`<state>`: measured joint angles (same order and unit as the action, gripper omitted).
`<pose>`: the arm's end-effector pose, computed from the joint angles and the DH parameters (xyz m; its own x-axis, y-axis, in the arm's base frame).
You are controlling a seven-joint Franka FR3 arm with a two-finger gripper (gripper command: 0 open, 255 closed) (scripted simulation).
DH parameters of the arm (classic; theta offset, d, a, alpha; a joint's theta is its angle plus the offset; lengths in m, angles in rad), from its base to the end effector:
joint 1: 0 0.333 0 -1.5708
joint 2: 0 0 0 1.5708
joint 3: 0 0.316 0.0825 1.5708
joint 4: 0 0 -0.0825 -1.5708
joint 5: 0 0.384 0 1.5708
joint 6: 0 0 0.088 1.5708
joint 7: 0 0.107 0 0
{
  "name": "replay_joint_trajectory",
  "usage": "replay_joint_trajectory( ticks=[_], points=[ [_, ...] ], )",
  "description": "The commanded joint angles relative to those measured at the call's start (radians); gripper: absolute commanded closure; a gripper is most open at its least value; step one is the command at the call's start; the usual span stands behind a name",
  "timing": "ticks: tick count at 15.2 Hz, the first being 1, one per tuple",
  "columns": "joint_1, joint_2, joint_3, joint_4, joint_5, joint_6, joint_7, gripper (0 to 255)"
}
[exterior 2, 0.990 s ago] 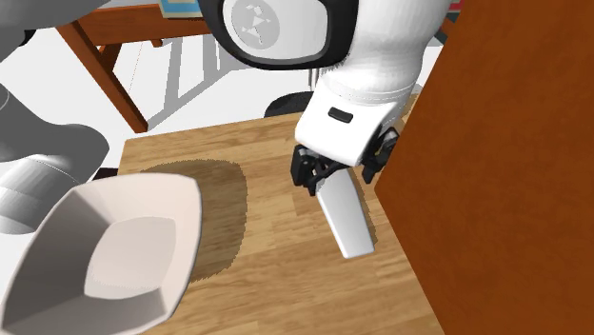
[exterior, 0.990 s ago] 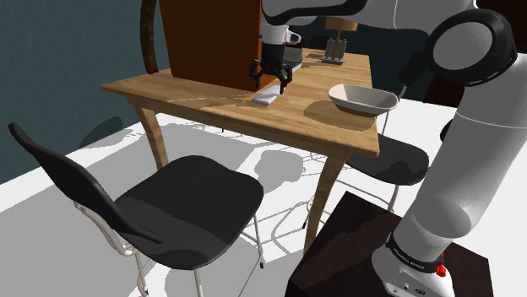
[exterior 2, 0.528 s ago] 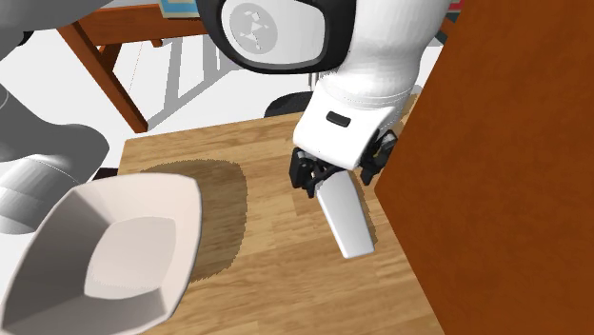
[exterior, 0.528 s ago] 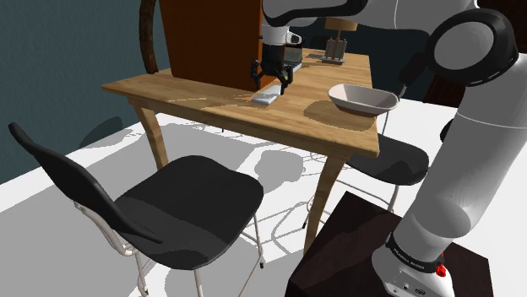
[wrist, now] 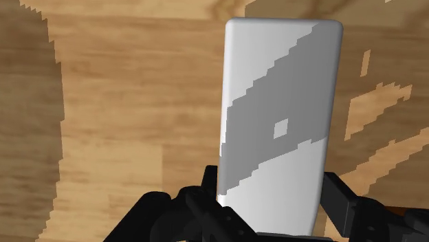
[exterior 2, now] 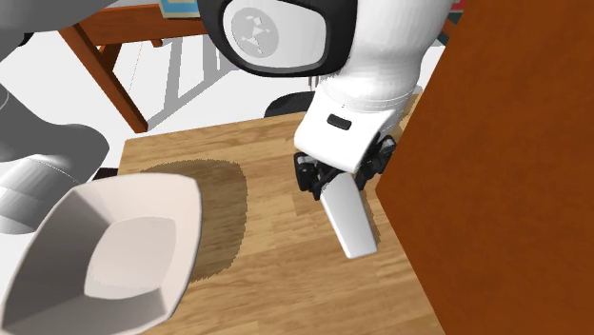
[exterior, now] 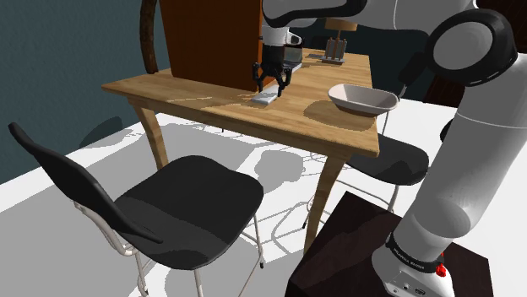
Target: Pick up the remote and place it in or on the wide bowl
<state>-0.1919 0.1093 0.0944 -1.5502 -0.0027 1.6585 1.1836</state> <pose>0.5909 -0.0609 0.5795 0.2854 -0.9584 -0.0072 -0.9584 -0.2853 -0.0024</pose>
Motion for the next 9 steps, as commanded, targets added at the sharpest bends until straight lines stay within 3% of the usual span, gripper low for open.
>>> replay_joint_trajectory(
  ticks=[1,9],
  points=[
    [-0.006,0.008,-0.007,-0.004,-0.003,0.002,0.002,255],
    [-0.005,0.028,-0.004,0.123,-0.005,-0.105,0.006,255]
  ],
)
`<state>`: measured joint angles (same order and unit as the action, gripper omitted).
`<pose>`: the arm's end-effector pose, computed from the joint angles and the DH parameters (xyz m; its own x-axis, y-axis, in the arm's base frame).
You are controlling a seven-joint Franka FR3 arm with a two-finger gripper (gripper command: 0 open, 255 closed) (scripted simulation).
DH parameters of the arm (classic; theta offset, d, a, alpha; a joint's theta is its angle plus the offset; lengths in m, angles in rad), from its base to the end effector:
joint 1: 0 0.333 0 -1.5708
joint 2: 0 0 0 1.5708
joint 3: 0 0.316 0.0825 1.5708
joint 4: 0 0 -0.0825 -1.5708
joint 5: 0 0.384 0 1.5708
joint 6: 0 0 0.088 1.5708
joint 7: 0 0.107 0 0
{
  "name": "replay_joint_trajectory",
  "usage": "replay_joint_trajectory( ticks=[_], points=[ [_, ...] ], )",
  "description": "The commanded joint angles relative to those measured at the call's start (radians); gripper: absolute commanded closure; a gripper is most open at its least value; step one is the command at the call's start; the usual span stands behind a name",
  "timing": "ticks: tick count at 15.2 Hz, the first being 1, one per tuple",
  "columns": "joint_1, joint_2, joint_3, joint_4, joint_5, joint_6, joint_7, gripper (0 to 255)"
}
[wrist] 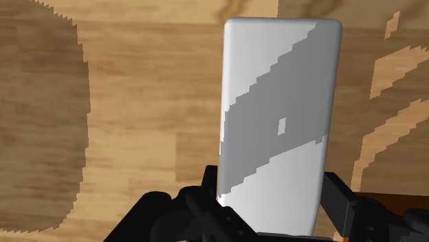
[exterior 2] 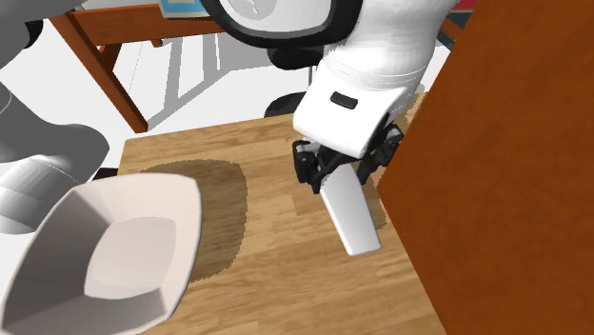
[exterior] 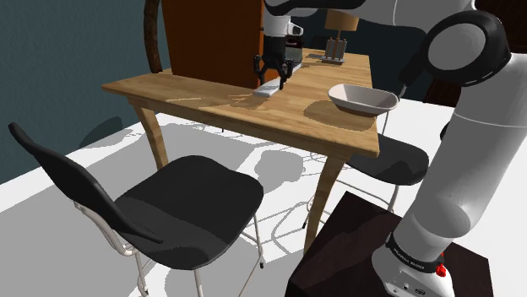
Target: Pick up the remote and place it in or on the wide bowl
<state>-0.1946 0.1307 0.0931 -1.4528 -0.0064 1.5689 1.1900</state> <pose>0.5908 -0.0646 0.6052 0.2750 -0.9614 -0.0105 -0.9614 -0.2751 0.0109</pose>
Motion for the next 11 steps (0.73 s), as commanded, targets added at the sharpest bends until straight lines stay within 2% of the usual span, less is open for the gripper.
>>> replay_joint_trajectory(
  ticks=[1,11],
  points=[
    [-0.002,0.011,-0.002,0.045,-0.002,-0.031,0.000,255],
    [0.003,0.080,0.001,0.281,-0.009,-0.198,0.003,255]
  ],
)
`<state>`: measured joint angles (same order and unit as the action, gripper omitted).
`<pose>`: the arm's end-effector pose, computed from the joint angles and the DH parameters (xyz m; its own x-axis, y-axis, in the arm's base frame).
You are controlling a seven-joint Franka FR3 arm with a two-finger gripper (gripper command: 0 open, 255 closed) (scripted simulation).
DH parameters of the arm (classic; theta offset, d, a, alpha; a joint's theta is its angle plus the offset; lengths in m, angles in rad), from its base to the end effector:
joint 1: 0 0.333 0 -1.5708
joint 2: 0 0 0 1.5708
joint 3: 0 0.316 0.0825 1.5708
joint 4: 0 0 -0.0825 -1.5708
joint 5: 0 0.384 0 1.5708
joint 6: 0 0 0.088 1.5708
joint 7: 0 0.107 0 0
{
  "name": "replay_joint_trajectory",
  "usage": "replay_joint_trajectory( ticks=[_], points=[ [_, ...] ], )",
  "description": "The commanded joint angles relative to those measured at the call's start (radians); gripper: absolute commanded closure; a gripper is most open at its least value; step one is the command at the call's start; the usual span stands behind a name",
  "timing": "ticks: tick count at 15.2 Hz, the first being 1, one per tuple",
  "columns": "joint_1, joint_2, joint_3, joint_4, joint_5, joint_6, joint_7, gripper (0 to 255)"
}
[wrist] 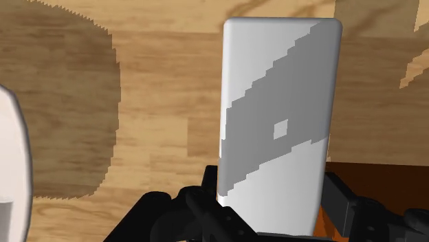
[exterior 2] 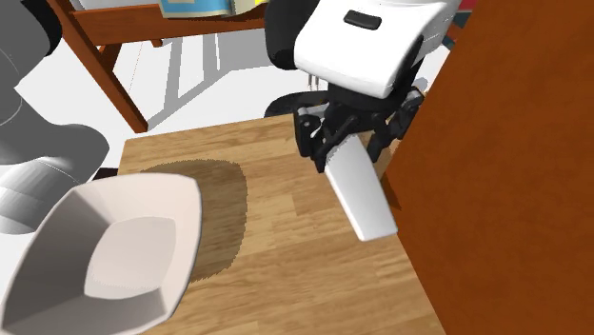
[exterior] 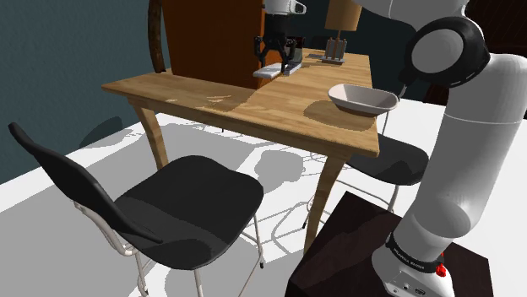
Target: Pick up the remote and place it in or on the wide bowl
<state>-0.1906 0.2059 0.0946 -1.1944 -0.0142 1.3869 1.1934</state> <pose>0.5924 -0.0664 0.6642 0.2734 -0.9618 -0.0096 -0.9618 -0.2735 0.0097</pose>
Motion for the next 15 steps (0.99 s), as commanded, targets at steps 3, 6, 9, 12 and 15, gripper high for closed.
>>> replay_joint_trajectory(
  ticks=[3,6,9,12,15],
  points=[
    [0.003,0.038,0.000,0.114,-0.005,-0.074,0.002,255],
    [0.006,0.072,0.001,0.200,-0.009,-0.127,0.003,255],
    [-0.029,-0.087,-0.014,-0.021,0.008,-0.063,-0.038,255],
    [-0.056,-0.215,-0.033,-0.183,0.018,-0.028,-0.082,255],
    [-0.077,-0.327,-0.058,-0.314,0.022,-0.010,-0.128,255]
  ],
)
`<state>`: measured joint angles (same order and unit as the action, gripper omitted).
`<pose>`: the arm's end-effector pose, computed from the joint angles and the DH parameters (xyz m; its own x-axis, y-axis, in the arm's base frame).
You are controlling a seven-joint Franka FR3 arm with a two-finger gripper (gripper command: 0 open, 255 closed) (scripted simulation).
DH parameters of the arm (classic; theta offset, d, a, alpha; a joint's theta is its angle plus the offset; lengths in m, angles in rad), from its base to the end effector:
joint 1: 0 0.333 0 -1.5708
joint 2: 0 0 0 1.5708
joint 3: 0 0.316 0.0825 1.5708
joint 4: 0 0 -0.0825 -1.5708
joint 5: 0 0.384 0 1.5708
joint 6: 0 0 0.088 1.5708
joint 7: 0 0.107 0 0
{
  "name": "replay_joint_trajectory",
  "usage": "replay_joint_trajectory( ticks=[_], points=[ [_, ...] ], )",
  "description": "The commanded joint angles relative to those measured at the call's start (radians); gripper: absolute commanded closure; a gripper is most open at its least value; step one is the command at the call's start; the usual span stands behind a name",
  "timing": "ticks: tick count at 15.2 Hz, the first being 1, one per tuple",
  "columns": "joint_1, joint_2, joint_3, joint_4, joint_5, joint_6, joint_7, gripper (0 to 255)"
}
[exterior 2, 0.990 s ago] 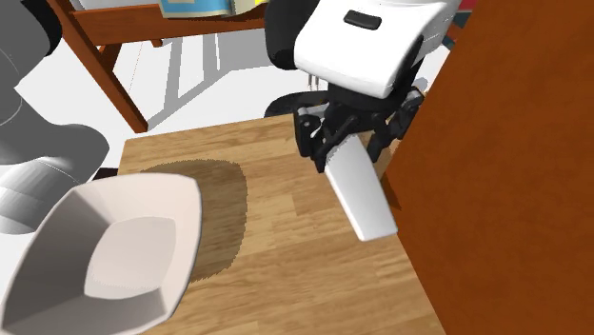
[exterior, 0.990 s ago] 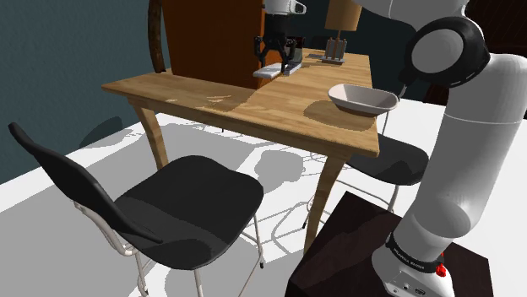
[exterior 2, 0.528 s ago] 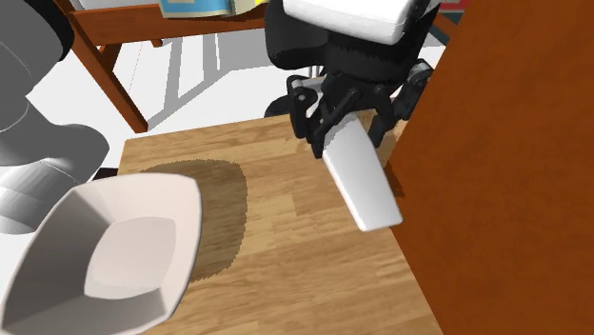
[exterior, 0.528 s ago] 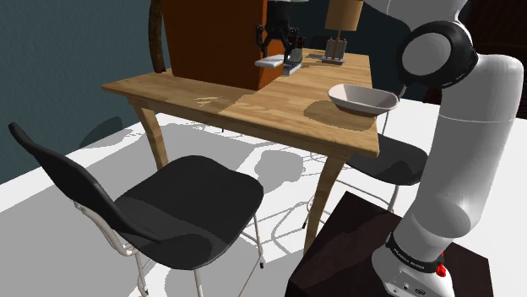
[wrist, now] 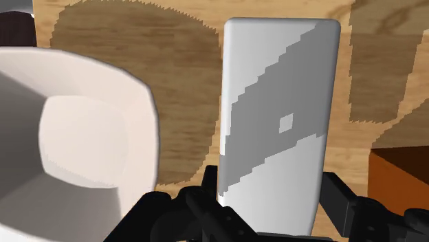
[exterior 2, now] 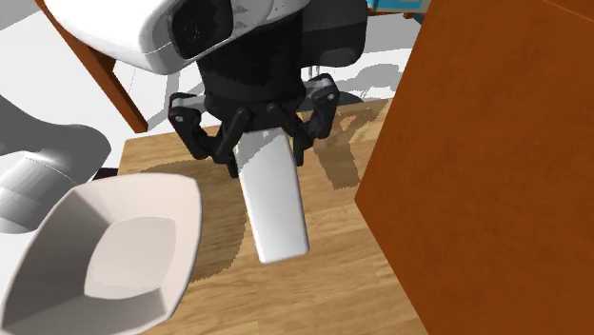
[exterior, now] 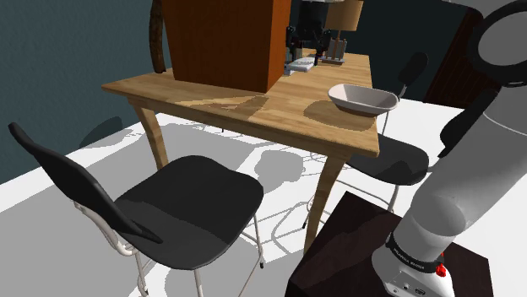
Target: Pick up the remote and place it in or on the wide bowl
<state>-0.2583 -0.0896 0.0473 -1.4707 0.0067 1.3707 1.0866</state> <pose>0.4917 -0.1030 0.7006 0.2708 -0.9626 -0.0070 -0.9626 -0.2709 0.0082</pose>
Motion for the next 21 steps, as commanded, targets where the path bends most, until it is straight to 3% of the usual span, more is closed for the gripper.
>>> replay_joint_trajectory(
  ticks=[1,14,21],
  points=[
    [-0.016,-0.066,-0.020,-0.076,0.000,0.009,-0.037,255],
    [-0.091,-0.444,-0.159,-0.415,-0.064,-0.026,-0.249,255],
    [-0.097,-0.496,-0.168,-0.539,-0.074,0.046,-0.256,255]
  ],
)
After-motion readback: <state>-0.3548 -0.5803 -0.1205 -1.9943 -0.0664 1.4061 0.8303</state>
